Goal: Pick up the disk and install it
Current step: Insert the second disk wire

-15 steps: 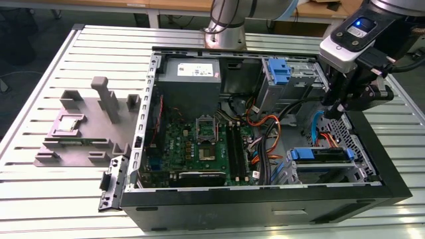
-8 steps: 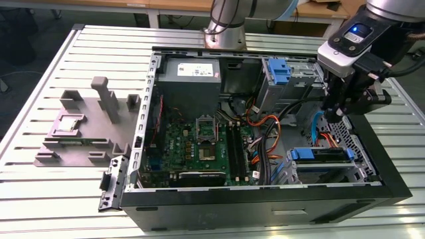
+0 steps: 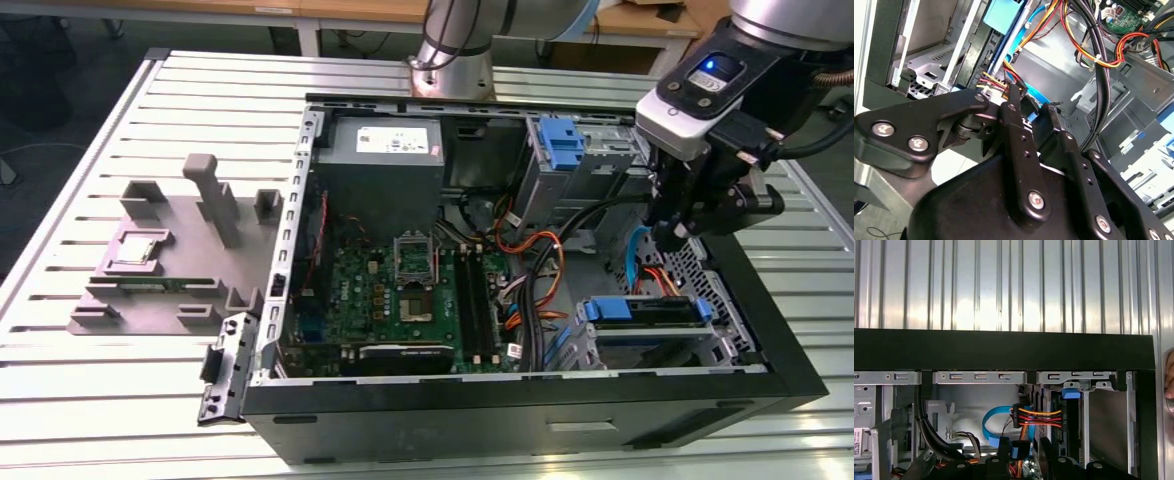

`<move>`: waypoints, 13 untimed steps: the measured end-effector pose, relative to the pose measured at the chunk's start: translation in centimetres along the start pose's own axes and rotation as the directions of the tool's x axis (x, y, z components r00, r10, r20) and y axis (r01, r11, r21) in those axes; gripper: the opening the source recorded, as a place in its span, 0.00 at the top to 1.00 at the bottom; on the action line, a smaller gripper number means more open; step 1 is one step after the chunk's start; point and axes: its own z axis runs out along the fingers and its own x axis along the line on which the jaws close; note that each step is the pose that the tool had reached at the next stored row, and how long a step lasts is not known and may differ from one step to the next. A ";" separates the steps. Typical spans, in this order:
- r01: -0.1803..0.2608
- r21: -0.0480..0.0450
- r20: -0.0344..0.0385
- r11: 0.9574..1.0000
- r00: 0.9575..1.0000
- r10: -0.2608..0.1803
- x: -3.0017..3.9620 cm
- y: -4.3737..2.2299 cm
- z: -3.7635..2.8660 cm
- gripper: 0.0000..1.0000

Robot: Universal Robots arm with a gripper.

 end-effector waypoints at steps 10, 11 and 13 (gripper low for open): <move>0.000 0.000 0.002 1.000 1.000 0.000 0.01 0.00 0.08 0.89; 0.000 0.000 0.003 1.000 1.000 0.000 0.02 0.00 0.08 0.89; 0.000 0.000 0.006 1.000 1.000 0.000 0.02 0.00 0.11 0.89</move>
